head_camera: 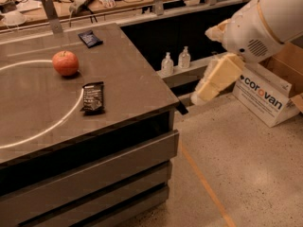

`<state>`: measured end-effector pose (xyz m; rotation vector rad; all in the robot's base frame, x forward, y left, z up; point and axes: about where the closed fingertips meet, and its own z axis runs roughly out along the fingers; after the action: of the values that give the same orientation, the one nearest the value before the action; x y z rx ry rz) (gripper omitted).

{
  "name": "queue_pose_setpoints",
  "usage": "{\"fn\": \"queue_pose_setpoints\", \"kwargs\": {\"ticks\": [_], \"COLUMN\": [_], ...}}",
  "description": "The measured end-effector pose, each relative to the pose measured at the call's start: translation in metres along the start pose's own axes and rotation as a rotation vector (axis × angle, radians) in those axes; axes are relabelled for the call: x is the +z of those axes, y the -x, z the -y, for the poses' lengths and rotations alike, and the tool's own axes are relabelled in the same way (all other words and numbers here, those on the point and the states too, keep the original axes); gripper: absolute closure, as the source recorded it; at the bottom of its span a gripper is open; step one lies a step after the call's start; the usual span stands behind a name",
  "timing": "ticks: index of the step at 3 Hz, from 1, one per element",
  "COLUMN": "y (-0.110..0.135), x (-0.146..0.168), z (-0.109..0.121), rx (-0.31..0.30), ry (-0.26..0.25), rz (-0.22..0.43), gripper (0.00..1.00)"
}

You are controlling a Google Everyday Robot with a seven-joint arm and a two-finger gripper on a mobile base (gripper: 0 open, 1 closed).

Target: Move rxbar blueberry near rxbar chocolate

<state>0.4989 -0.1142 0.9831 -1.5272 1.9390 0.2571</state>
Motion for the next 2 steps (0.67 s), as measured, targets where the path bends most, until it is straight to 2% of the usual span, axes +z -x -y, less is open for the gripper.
{"fn": "queue_pose_setpoints", "kwargs": {"ticks": [1,2], "y": [0.049,0.065], "x": [0.047,0.052], "z": [0.017,0.027], "rx": [0.067,0.091], "ry": [0.030,0.008], "rz": [0.241,0.308], "gripper": [0.00,0.00]}}
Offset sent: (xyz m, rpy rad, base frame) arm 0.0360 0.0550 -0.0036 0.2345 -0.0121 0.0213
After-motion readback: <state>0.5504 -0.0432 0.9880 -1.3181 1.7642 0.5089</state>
